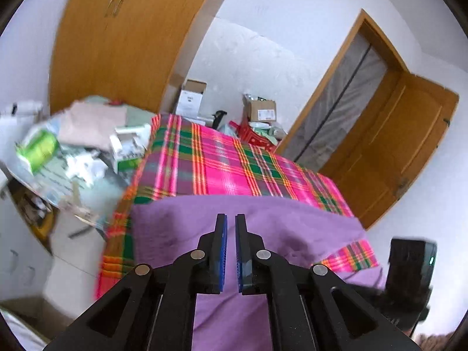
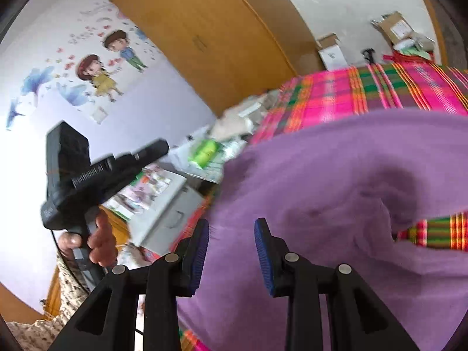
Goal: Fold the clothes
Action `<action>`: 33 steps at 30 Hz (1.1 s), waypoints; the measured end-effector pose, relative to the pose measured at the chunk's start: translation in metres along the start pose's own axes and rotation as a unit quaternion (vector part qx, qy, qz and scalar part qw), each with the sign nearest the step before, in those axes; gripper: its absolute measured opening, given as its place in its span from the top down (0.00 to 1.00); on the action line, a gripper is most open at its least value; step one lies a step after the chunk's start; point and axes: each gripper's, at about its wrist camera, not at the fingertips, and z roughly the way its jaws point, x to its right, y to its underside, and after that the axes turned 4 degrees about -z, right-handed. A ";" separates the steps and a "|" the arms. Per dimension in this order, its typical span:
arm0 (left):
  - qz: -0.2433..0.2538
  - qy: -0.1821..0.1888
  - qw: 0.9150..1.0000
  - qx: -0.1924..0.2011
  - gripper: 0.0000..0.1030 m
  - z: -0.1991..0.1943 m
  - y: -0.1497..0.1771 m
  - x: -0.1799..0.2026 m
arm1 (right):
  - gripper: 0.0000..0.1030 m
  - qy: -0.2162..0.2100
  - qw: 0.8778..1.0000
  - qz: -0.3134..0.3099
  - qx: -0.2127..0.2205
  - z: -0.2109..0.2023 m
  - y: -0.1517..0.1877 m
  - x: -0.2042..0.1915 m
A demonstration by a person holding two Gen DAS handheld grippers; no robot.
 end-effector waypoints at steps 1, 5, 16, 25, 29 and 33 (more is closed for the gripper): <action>-0.012 0.014 1.000 -0.008 0.95 0.011 0.005 -0.004 | 0.68 0.013 1.000 0.005 -0.001 -0.001 0.003 0.005; -0.002 0.034 0.999 -0.040 0.95 0.050 0.030 0.006 | 0.68 0.053 0.998 0.023 0.013 -0.013 0.011 0.027; 0.024 -0.021 0.992 -0.126 0.95 0.114 0.088 0.030 | 0.68 0.111 0.993 0.036 0.031 -0.046 0.020 0.067; 0.044 -0.075 0.995 -0.052 0.90 0.111 0.062 0.025 | 0.68 0.159 0.987 -0.037 0.002 -0.036 -0.025 0.090; 0.059 -0.125 0.990 -0.019 0.87 0.115 0.033 0.014 | 0.66 0.169 0.982 -0.087 -0.013 -0.020 -0.052 0.096; 0.072 -0.161 0.984 -0.017 0.79 0.134 0.008 0.006 | 0.61 0.182 0.972 -0.145 -0.024 0.004 -0.076 0.095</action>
